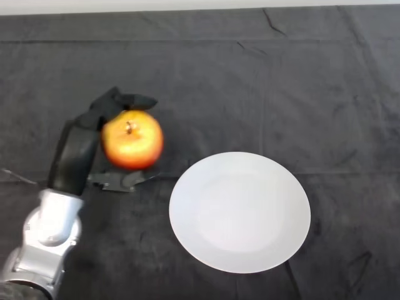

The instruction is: Move the apple to the plate

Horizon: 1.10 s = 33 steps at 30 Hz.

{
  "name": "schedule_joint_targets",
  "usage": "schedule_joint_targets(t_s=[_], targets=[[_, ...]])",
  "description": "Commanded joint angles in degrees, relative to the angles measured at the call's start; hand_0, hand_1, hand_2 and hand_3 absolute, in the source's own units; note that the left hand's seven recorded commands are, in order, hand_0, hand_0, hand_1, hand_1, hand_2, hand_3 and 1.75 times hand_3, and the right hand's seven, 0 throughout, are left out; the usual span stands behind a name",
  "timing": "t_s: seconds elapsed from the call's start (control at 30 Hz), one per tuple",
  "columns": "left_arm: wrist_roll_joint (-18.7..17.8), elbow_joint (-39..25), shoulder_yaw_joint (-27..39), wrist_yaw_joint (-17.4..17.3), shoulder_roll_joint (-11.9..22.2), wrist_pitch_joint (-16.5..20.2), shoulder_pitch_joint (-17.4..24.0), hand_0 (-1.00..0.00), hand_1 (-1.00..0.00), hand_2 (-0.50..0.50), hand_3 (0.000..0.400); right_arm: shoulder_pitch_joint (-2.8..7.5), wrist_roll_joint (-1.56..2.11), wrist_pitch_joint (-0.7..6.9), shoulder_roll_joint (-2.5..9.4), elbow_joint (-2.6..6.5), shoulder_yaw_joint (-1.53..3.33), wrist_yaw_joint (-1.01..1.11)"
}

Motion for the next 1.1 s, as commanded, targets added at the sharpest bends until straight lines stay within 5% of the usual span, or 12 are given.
schedule_joint_targets(t_s=[0.03, 0.3, 0.6, 1.1], targets=[[2.16, -3.65, -2.14, 2.04, 0.09, -0.37, 3.84, -1.00, -1.00, 0.00, 0.400, -0.42, 0.89, -0.29, -1.06, -0.47, -0.90, -0.10], [7.20, -10.61, -8.76, 10.38, -1.89, -0.85, 5.56, -1.00, -1.00, 0.00, 0.400, -0.35, 0.91, -0.31, -0.99, -0.65, -0.89, -0.18], [8.46, -12.64, -16.55, 14.78, -1.81, -0.55, 5.12, -1.00, -1.00, 0.00, 0.400, -0.31, 0.93, -0.31, -0.95, -0.77, -0.89, -0.24], [9.12, -5.14, -28.75, 18.78, -1.97, -0.94, 1.35, -1.00, -0.96, -0.02, 0.400, -0.31, 0.98, -0.26, -0.98, -0.75, -0.89, -0.26]])
